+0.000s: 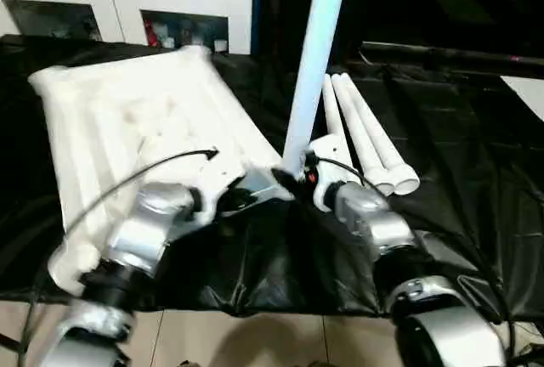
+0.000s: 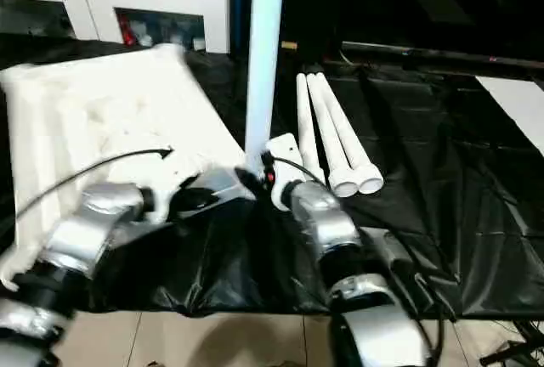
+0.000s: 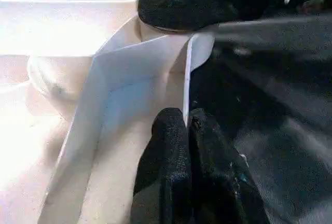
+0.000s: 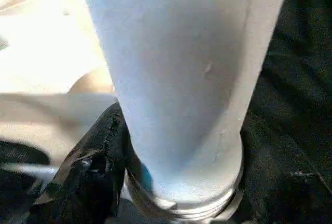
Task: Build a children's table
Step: Rotate leg to tighten
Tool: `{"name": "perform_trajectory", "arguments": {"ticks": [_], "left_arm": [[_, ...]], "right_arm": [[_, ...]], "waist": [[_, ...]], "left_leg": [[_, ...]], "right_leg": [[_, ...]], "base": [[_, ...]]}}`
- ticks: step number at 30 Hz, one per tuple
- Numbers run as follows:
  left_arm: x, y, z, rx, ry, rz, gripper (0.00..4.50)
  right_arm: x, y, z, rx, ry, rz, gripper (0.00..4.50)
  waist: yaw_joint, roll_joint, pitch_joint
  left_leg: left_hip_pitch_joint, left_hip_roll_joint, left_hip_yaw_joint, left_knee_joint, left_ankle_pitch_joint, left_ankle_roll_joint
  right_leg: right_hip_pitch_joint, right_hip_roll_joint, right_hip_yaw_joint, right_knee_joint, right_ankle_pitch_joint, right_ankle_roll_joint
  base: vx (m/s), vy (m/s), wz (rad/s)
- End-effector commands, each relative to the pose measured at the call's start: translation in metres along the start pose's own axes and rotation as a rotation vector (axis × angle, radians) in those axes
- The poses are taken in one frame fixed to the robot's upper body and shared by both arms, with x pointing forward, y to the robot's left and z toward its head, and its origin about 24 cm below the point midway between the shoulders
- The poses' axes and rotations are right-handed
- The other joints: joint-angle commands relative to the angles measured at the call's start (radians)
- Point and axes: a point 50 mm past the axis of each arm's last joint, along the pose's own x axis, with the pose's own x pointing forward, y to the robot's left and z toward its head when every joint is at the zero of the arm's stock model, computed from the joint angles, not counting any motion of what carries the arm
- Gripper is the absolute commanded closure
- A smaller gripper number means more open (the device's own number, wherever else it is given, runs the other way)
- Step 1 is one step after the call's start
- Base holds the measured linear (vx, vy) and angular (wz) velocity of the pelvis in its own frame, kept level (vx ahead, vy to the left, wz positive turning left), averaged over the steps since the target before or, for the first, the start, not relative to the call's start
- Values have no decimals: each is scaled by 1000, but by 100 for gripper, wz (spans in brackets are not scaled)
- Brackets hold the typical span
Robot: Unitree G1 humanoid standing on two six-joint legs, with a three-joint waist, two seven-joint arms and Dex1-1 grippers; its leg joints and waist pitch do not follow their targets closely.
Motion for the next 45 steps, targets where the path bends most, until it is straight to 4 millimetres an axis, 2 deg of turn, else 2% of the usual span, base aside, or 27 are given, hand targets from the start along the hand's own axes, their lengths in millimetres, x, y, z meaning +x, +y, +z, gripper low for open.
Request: {"name": "perform_trajectory", "arguments": {"ticks": [1,6,9,13,14,15,17,18,19,23,26,29,30,31,34,38,40,41,43,45], "left_arm": [[15,-15,24,46,-80,-25,450],[9,-7,21,77,-62,-40,450],[3,-4,18,111,-50,-84,450],[-9,3,13,182,-17,-148,450],[-10,3,13,191,-15,-153,450],[-14,6,12,210,-6,-177,450],[-18,8,12,226,-1,-206,450],[-20,9,12,229,0,-226,450],[-21,10,11,231,3,-248,450],[-27,8,8,253,15,-329,450],[-29,8,8,261,24,-359,450],[-29,9,7,264,28,-364,450],[-29,9,7,266,34,-370,450],[-29,10,6,270,39,-378,450],[-30,10,5,273,44,-390,450],[-31,13,3,264,54,-385,450],[-30,14,2,244,54,-371,450],[-29,15,2,225,49,-346,450],[-26,16,3,190,38,-296,450],[-20,18,4,141,26,-204,450]], "right_arm": [[14,45,-11,9,50,172,112],[11,36,-4,-42,22,206,73],[7,28,1,-75,11,261,73],[-4,17,6,-141,19,391,73],[-5,16,7,-146,21,402,73],[-9,13,7,-164,34,455,73],[-15,12,6,-178,51,533,73],[-19,12,6,-185,62,574,73],[-23,12,5,-190,76,628,73],[-33,12,2,-218,109,748,73],[-36,14,-2,-243,145,803,73],[-37,14,-4,-253,160,814,73],[-37,14,-5,-257,165,817,98],[-37,15,-5,-259,171,825,98],[-37,17,-5,-259,176,839,121],[-38,19,-6,-252,179,855,147],[-37,21,-7,-238,174,849,154],[-35,22,-8,-223,165,829,170],[-31,24,-9,-194,144,772,175],[-24,25,-11,-164,111,653,181]], "waist": [[4,10,-61],[2,15,-60],[1,16,-61],[1,16,-62],[1,17,-62],[2,13,-61],[3,15,-60],[6,16,-60],[6,9,-60],[27,13,-60],[32,12,-59],[38,11,-59],[39,10,-58],[40,10,-58],[43,9,-60],[47,12,-61],[49,11,-60],[49,14,-59],[48,11,-57],[44,10,-53]], "left_leg": [[3,26,-10,-60,-223,14],[4,27,-11,-62,-237,14],[2,27,-12,-61,-240,15],[0,28,-10,-58,-208,33],[1,28,-10,-59,-211,35],[1,29,-10,-59,-216,37],[2,29,-10,-59,-221,36],[3,29,-10,-59,-224,39],[4,31,-9,-59,-223,42],[5,35,-7,-58,-200,41],[7,35,-5,-59,-206,35],[8,35,-6,-60,-215,24],[7,34,-7,-60,-219,22],[8,34,-8,-61,-224,18],[8,34,-8,-60,-209,18],[7,34,-7,-60,-196,19],[8,33,-7,-60,-207,15],[8,34,-7,-61,-212,14],[10,33,-7,-62,-228,6],[13,33,-10,-65,-261,-6]], "right_leg": [[43,-77,55,-80,-242,-161],[44,-76,54,-82,-243,-163],[46,-77,54,-83,-243,-164],[50,-76,55,-74,-170,-192],[50,-76,54,-74,-172,-195],[50,-76,54,-76,-184,-196],[49,-77,54,-76,-196,-196],[50,-76,54,-77,-202,-194],[49,-75,55,-76,-198,-196],[49,-77,54,-71,-178,-199],[46,-78,54,-71,-190,-201],[46,-80,55,-73,-220,-192],[45,-80,54,-76,-235,-186],[44,-80,54,-76,-249,-180],[46,-79,55,-74,-231,-177],[47,-79,54,-70,-204,-183],[46,-80,53,-72,-219,-182],[45,-80,53,-73,-226,-181],[44,-81,54,-77,-256,-175],[40,-83,55,-84,-321,-163]], "base": [[0,0,0],[0,0,0],[0,0,0],[0,0,0],[0,0,0],[0,0,0],[0,0,0],[0,0,0],[0,0,0],[0,0,0],[0,0,0],[0,0,0],[0,0,0],[0,0,0],[0,0,0],[0,0,0],[0,0,0],[0,0,0],[0,0,0],[0,0,0]]}}
